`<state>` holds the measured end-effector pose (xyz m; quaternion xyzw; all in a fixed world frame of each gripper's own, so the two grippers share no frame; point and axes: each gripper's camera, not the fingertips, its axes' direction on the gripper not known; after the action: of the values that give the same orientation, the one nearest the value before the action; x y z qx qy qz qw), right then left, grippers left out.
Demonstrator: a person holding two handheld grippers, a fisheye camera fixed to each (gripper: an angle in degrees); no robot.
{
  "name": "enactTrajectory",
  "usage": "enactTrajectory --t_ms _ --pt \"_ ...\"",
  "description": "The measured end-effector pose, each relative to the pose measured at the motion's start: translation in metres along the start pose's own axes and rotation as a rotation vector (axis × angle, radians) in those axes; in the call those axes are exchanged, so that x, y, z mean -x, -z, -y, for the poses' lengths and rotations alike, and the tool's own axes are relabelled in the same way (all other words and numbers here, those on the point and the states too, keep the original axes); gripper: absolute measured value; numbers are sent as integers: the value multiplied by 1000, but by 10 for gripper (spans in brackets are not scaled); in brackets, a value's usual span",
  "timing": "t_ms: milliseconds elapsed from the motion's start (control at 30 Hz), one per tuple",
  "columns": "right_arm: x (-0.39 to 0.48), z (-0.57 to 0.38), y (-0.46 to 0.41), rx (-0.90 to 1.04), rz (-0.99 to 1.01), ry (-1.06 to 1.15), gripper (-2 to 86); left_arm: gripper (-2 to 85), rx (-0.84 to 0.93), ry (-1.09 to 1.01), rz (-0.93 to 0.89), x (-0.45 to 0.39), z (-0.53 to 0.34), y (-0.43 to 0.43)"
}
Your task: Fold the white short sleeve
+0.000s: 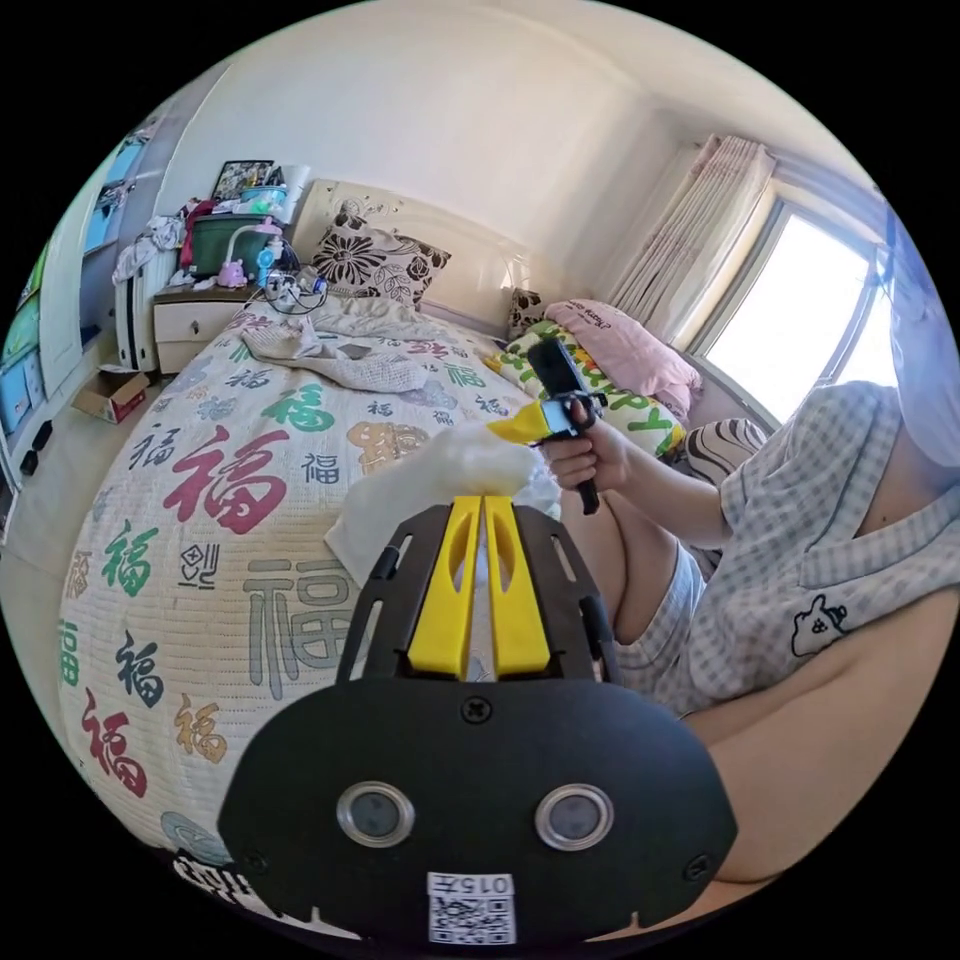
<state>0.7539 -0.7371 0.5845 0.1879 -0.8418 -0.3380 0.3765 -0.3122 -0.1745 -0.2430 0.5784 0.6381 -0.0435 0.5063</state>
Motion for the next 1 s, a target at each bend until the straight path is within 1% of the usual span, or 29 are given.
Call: enactTrajectory --t_ms 67,167,233,333,400,433,467,500,533,600,733,800,833,867,900,967,1000 --pt "6 -17 19 -44 -114 -45 112 -8 -43 14 -21 16 -1 3" --pt "7 -34 34 -29 -216 -106 116 -9 -77 46 -47 39 -4 7" --pt "6 -36 37 -8 -179 -113 116 -9 -103 69 -75 52 -8 8" --pt "13 -29 34 -19 -31 -64 122 -9 -126 104 -119 74 -15 8" --pt "17 -22 26 45 -99 -56 120 -9 -146 121 -145 86 -19 10" --pt "19 -18 20 88 -185 -52 98 -9 -159 134 -163 94 -22 12" --pt "19 -17 15 123 -245 -48 56 -9 -175 146 -179 103 -24 14" --pt "19 -16 14 132 -270 -50 43 -9 -184 151 -187 108 -25 15" --pt "18 -15 17 119 -324 -69 18 -9 -209 159 -199 118 -27 19" --pt "16 -11 32 84 -348 -94 8 -9 -272 198 -216 139 -29 29" --pt "16 20 115 -155 -301 -159 -1 -9 -436 376 -190 215 -34 66" --pt "30 45 147 -192 -393 -118 -2 -9 -498 452 -171 247 -34 84" --pt "44 62 162 -203 -455 -70 -2 -9 -564 478 -172 264 -33 98" --pt "59 76 176 -228 -487 -26 -3 -9 -645 491 -180 275 -33 113" --pt "66 82 182 -247 -491 -4 -3 -9 -689 487 -187 279 -32 121" --pt "91 95 207 -345 -471 71 -4 -9 -821 389 -186 277 -31 154" --pt "96 95 212 -362 -471 85 -4 -9 -837 365 -172 274 -33 161"
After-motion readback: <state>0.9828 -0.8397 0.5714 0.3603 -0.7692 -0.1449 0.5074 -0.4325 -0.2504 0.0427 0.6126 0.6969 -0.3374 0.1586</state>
